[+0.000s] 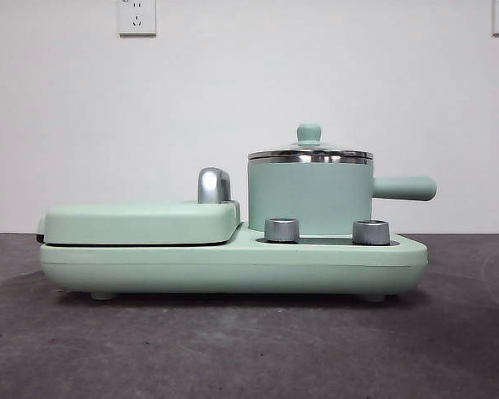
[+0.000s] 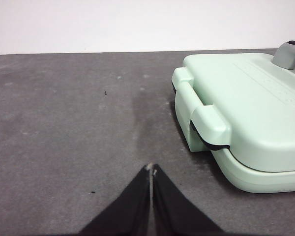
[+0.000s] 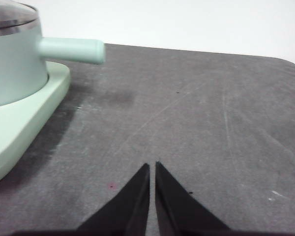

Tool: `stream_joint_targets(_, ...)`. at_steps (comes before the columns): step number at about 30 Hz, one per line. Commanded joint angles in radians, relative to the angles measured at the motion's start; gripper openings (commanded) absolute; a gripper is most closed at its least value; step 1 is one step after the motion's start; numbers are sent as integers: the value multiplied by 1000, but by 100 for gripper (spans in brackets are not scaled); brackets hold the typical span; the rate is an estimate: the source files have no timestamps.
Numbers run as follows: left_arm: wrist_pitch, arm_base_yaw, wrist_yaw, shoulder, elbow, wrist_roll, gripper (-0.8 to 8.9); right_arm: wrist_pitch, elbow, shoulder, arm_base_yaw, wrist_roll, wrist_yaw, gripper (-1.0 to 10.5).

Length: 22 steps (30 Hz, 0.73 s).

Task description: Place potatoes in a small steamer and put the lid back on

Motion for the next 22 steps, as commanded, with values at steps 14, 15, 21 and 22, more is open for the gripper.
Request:
stream_joint_targets(14,-7,0,-2,-2,-18,13,5,11,-5,-2,-14,-11,0,17)
stream_joint_targets(15,-7,0,-2,-2,-18,13,5,11,-5,-2,-14,-11,0,17)
stream_joint_targets(21,-7,0,-2,-2,-18,13,5,-7,-5,-2,-14,-11,0,17)
stream_joint_targets(22,-8,0,-2,-2,-18,13,5,-6,-5,-2,-14,-11,0,17)
